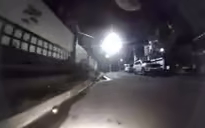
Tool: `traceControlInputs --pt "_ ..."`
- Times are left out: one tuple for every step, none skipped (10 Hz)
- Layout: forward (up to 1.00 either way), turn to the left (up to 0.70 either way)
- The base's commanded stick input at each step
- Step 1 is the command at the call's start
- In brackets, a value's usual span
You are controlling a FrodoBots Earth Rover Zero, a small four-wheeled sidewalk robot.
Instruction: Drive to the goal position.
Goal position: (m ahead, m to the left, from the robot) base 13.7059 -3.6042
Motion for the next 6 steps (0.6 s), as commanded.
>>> traceControlInputs --pt "0.7 -0.14" --pt "0.7 -0.28" --pt "0.7 -0.35" --pt "0.7 -0.35" --pt "0.7 -0.28" --pt "0.7 -0.12"
